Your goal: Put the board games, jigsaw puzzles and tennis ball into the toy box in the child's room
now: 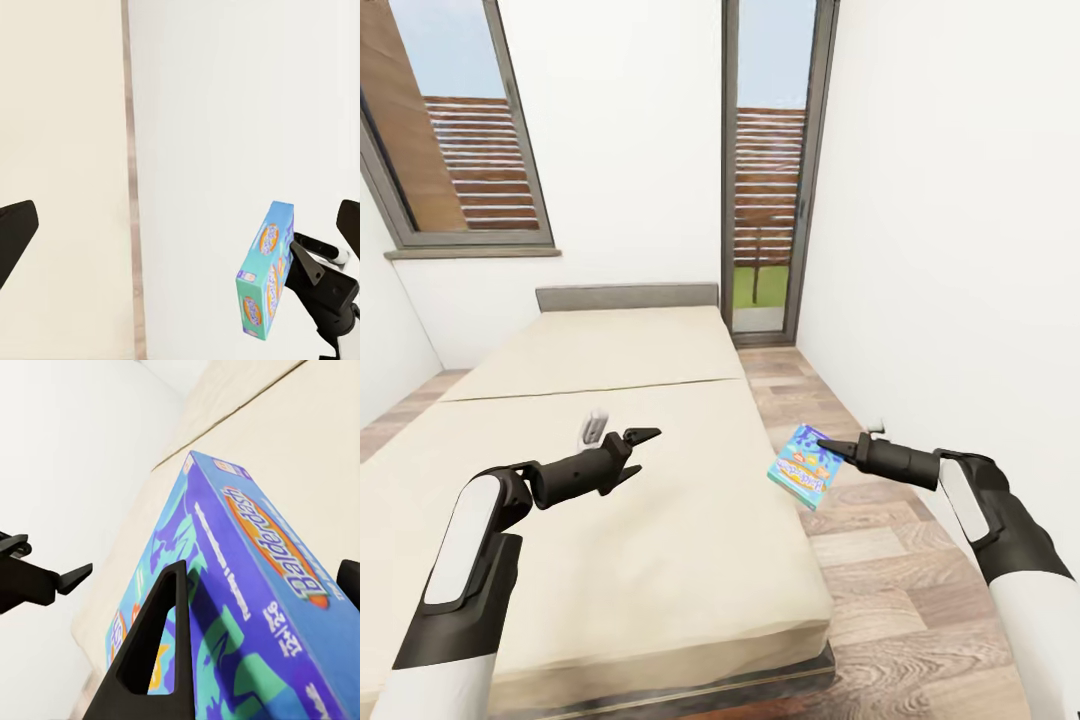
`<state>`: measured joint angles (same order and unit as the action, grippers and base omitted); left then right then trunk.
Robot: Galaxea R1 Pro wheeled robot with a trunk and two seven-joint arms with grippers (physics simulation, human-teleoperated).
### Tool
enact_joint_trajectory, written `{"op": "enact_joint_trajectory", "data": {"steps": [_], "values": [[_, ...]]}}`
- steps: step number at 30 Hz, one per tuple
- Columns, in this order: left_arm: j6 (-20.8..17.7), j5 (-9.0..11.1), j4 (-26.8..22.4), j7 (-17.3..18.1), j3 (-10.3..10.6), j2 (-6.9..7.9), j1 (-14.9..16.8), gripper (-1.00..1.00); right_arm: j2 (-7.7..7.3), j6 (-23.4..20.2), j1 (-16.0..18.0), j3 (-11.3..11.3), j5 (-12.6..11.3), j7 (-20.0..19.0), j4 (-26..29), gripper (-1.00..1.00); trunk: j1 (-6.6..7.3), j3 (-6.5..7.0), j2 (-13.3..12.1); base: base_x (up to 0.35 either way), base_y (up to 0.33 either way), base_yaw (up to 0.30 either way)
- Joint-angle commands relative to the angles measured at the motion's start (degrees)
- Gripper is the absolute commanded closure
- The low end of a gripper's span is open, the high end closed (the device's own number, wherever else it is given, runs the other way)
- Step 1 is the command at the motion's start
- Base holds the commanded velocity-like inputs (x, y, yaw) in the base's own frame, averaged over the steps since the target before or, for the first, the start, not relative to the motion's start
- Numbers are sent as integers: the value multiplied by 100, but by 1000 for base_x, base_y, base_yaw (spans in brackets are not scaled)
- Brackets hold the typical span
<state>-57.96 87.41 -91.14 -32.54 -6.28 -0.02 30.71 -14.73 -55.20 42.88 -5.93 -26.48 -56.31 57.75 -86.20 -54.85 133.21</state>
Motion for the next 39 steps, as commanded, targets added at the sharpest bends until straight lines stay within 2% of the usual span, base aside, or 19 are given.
{"op": "enact_joint_trajectory", "data": {"steps": [1, 9, 13, 16, 21, 39], "values": [[-14, 57, 6, -74, -12, 5, 5, -100, 5, -132, -14, -7, 27, 5, 58, 100, 24, 15, -39, 0, 0, -21], [-6, 57, 23, -97, -99, 92, -6, -100, 35, -145, -60, -9, 177, 109, 351, 100, 199, 164, -360, 0, 0, -7], [-5, 57, 31, -100, -139, 122, -11, -100, 68, -171, -217, -59, 256, 610, 616, 100, 287, 236, -521, 0, 0, -1], [-3, 64, 33, -97, -147, 143, -15, -100, 58, -288, -248, -63, 225, 698, 734, 100, 353, 290, -641, 0, 0, 0], [0, 70, 34, -96, -150, 174, -21, -100, 62, -476, -264, -62, 198, 742, 888, 100, 463, 380, -842, 0, 0, 0], [5, 65, 35, -103, -143, 237, -30, -100, 34, -480, -285, -60, 171, 787, 1111, 100, 858, 703, -1564, 0, 0, 0]]}}
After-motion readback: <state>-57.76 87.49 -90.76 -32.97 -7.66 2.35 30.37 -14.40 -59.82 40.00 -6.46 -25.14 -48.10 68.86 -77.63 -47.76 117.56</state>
